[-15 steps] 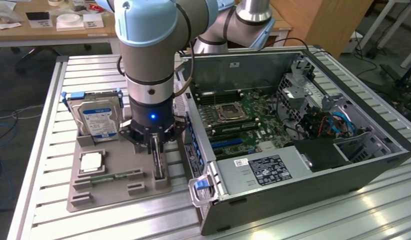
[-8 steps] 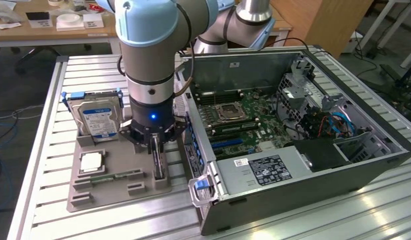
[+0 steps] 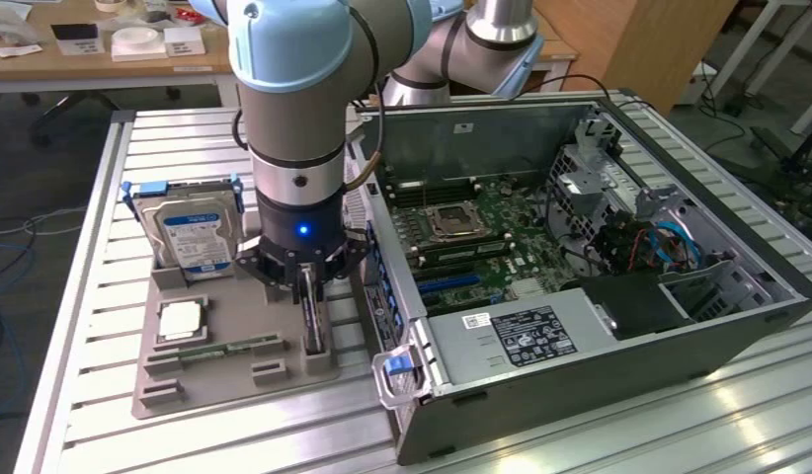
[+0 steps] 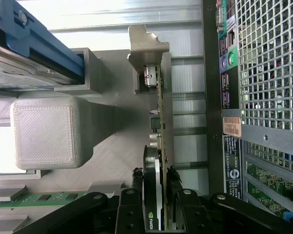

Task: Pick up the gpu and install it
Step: 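Pick up the gpu and move the gpu toward the slot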

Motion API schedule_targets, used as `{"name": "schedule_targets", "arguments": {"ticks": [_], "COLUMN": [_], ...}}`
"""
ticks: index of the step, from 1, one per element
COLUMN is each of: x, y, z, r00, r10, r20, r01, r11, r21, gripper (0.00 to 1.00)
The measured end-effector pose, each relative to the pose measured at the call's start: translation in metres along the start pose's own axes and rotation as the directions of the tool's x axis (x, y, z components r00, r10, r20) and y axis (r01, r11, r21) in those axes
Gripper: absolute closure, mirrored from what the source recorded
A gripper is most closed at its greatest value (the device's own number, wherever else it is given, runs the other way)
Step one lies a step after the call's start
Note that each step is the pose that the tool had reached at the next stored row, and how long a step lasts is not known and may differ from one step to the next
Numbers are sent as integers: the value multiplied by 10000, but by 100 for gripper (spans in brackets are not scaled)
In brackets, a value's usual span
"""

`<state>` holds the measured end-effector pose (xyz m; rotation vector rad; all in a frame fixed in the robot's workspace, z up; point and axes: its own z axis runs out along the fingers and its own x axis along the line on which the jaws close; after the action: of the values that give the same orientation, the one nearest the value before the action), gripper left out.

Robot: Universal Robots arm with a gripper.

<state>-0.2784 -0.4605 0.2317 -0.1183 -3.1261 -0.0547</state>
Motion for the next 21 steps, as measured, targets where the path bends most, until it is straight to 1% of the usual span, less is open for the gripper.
{"name": "schedule_targets", "arguments": {"ticks": [4,5,15,18,21], "x": [0,0,0,0,0], "y": [0,0,0,0,0], "z": [0,0,0,0,0], "r00": [10000,10000,10000,9998,9997], "r10": [0,-1,0,-202,-234], "r20": [-1,-1,0,-6,-8], "r01": [0,1,0,202,234], "r11": [10000,10000,10000,9998,9997], "r21": [1,1,1,3,3], "gripper": [68,73,73,73,73]}}
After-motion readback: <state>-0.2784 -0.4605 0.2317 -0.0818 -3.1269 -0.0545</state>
